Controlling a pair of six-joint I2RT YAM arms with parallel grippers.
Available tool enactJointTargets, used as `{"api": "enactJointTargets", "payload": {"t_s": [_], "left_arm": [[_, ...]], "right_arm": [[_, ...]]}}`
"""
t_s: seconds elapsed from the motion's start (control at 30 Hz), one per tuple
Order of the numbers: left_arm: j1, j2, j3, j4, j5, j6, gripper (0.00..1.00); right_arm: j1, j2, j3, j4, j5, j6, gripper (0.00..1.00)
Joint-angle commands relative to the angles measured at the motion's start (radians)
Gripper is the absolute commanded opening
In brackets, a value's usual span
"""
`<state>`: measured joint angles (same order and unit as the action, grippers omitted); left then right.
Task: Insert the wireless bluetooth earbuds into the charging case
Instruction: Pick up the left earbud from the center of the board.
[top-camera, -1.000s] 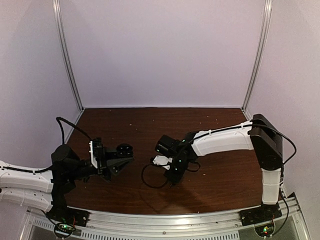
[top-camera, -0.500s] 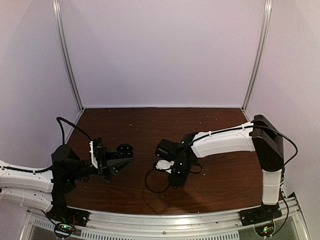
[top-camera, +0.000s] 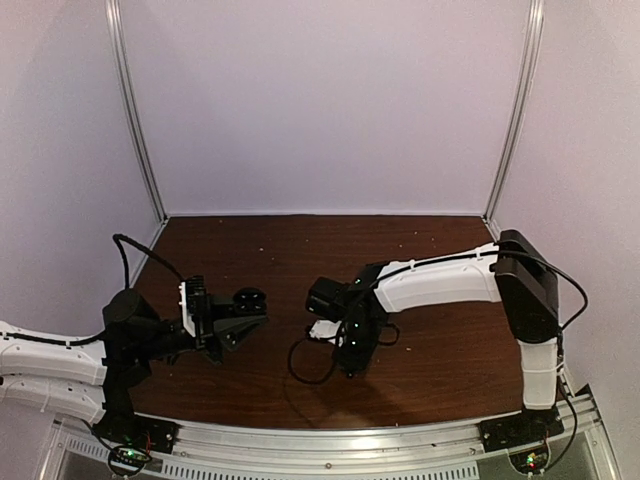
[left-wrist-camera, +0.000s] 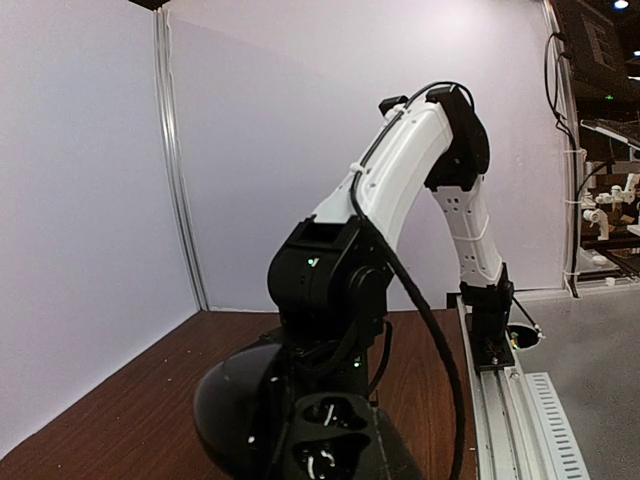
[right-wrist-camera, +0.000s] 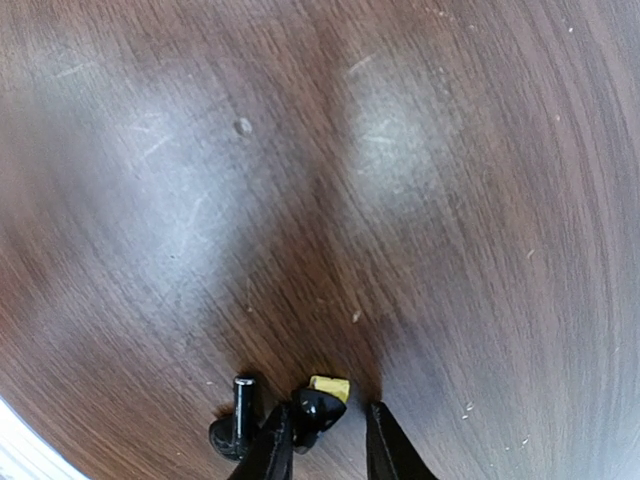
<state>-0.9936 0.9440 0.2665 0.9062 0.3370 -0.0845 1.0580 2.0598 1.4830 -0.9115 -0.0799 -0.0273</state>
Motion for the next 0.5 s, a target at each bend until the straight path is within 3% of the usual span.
{"api": "enactJointTargets", "payload": {"t_s": [0.0,0.47], "left_arm": [[0.007,-0.008,0.002,0.025,0.007,0.003,0.15],[0.007,-0.007,0.003,0.025,0.006,0.009,0.15]], "right_arm": [[-0.005,0.063,0.007,-0.021,0.003,-0.003,0.26],[-0.025,0.066,0.054,-0.006,-0.039,-0.010,0.25]]}}
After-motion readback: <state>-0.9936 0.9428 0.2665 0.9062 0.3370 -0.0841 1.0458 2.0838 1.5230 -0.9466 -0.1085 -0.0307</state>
